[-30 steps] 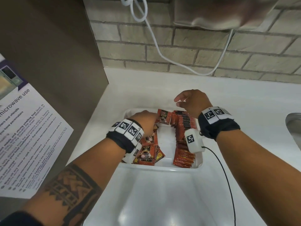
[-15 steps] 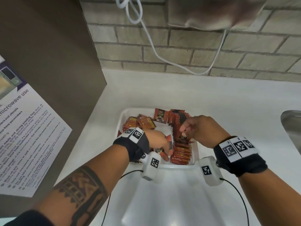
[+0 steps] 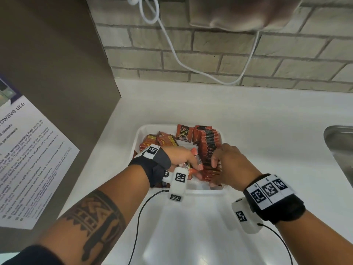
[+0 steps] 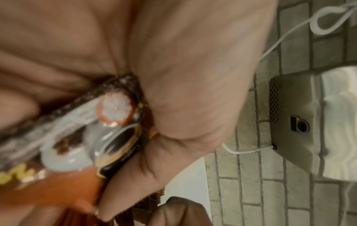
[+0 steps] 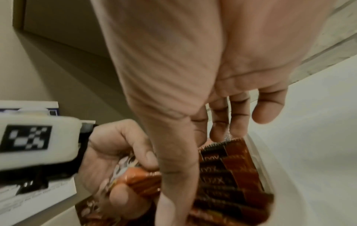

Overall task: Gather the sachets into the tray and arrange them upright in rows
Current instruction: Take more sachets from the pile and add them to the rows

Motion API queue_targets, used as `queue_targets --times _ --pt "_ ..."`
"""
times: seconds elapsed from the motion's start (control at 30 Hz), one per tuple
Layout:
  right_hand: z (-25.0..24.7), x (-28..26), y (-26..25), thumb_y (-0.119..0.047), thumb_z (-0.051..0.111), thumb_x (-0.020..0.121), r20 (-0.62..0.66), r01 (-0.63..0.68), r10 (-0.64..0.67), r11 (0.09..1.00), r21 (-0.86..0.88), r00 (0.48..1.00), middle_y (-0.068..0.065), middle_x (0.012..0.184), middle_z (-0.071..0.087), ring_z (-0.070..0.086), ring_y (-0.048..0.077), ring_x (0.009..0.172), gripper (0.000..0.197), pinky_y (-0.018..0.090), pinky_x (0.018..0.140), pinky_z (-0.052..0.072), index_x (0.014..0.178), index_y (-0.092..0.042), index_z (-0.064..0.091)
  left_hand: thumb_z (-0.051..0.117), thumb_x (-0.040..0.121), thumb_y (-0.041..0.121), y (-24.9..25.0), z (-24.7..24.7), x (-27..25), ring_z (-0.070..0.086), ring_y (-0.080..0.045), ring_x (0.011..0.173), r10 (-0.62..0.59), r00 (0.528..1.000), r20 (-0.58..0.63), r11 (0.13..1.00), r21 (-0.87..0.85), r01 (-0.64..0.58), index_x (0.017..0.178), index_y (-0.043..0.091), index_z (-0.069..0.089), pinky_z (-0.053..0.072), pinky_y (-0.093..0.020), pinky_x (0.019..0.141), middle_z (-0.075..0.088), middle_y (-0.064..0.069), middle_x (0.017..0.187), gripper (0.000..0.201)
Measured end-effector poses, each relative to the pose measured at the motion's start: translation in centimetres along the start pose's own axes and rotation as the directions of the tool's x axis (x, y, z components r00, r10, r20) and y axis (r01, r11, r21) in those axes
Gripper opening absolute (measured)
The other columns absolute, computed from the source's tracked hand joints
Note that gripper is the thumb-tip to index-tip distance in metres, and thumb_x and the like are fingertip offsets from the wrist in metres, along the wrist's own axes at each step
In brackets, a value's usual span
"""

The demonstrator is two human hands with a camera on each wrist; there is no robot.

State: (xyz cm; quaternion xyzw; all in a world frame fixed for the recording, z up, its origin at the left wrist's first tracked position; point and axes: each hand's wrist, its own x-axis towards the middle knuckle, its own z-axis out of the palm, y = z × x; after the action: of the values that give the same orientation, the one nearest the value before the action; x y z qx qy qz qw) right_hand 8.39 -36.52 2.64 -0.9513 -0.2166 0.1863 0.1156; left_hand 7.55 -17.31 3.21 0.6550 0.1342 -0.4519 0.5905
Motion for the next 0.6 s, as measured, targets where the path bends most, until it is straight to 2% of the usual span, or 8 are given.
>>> queue_targets --times 0.13,0.27,0.37,0.43,0.5,0.53,0.57,0.6 --pt "0.5 0.2 0.1 -0.034 0.084 0.066 -0.056 0.014 -0.018 0.997 -0.072 0.998 -0.004 0.114 0.041 0.039 0.019 0.104 0.045 0.036 0.086 0.047 0.096 -0.026 0.051 0.054 0.097 0.000 0.0 -0.3 0.3 0.065 -0.014 0.049 0.043 0.999 -0.031 0.997 -0.069 -0.045 0.099 -0.001 0.058 0.052 -0.023 0.045 0.058 -0.032 0.131 0.005" --pt "0.3 0.8 0.3 -0.022 0.074 0.076 -0.125 0.032 -0.039 0.998 -0.056 0.991 0.001 0.120 0.043 0.040 0.021 0.106 0.034 0.037 0.085 0.048 0.100 -0.023 0.049 0.054 0.098 0.002 -0.3 -0.6 0.8 0.064 -0.016 0.053 0.058 0.997 -0.052 0.987 -0.147 -0.066 0.109 -0.002 0.056 0.053 -0.024 0.047 0.059 -0.030 0.131 0.012" --pt "0.3 1.4 0.4 -0.015 0.071 0.078 -0.159 0.036 -0.043 0.998 -0.044 0.986 0.002 0.120 0.044 0.041 0.022 0.106 0.031 0.036 0.081 0.049 0.101 -0.020 0.051 0.061 0.094 0.006 -0.9 -0.9 1.3 0.061 -0.021 0.061 0.065 0.988 -0.140 0.994 -0.074 -0.076 0.116 -0.007 0.060 0.055 -0.028 0.055 0.056 -0.031 0.136 0.026" --pt "0.5 1.8 0.5 -0.011 0.071 0.076 -0.164 0.034 -0.041 0.998 -0.044 0.986 0.001 0.120 0.046 0.042 0.022 0.105 0.031 0.035 0.080 0.049 0.098 -0.021 0.052 0.064 0.091 0.005 -1.3 -1.0 1.6 0.060 -0.025 0.065 0.075 0.984 -0.164 0.997 0.034 -0.071 0.122 -0.013 0.059 0.054 -0.034 0.065 0.060 -0.033 0.126 0.036" --pt "0.7 2.1 0.5 -0.010 0.071 0.075 -0.170 0.038 -0.045 0.998 -0.042 0.984 0.001 0.118 0.048 0.043 0.022 0.104 0.030 0.036 0.080 0.050 0.096 -0.022 0.053 0.069 0.086 0.010 -1.4 -0.5 1.8 0.063 -0.029 0.073 0.087 0.983 -0.159 0.964 0.263 -0.043 0.122 -0.002 0.063 0.056 -0.044 0.077 0.068 -0.025 0.115 0.038" --pt "0.8 2.2 0.6 -0.010 0.071 0.075 -0.172 0.043 -0.049 0.998 -0.040 0.984 0.000 0.116 0.049 0.044 0.022 0.104 0.029 0.037 0.080 0.050 0.095 -0.022 0.054 0.070 0.085 0.017 -1.3 -0.1 1.7 0.063 -0.028 0.078 0.091 0.985 -0.150 0.895 0.445 -0.015 0.121 0.007 0.065 0.057 -0.047 0.084 0.071 -0.019 0.112 0.038" --pt "0.9 2.2 0.5 -0.010 0.070 0.076 -0.174 0.050 -0.055 0.998 -0.036 0.983 -0.001 0.114 0.049 0.045 0.022 0.103 0.028 0.037 0.081 0.050 0.095 -0.022 0.054 0.071 0.085 0.024 -1.1 0.3 1.7 0.063 -0.026 0.081 0.096 0.986 -0.139 0.789 0.614 0.010 0.121 0.012 0.066 0.057 -0.047 0.088 0.072 -0.014 0.111 0.038" --pt "1.0 2.2 0.5 -0.011 0.070 0.076 -0.177 0.054 -0.059 0.998 -0.031 0.982 -0.002 0.112 0.050 0.046 0.022 0.103 0.027 0.038 0.081 0.050 0.095 -0.022 0.055 0.070 0.085 0.029 -0.8 0.8 1.8 0.063 -0.024 0.084 0.111 0.984 -0.137 0.682 0.731 0.025 0.120 0.015 0.065 0.058 -0.043 0.086 0.071 -0.009 0.110 0.038"
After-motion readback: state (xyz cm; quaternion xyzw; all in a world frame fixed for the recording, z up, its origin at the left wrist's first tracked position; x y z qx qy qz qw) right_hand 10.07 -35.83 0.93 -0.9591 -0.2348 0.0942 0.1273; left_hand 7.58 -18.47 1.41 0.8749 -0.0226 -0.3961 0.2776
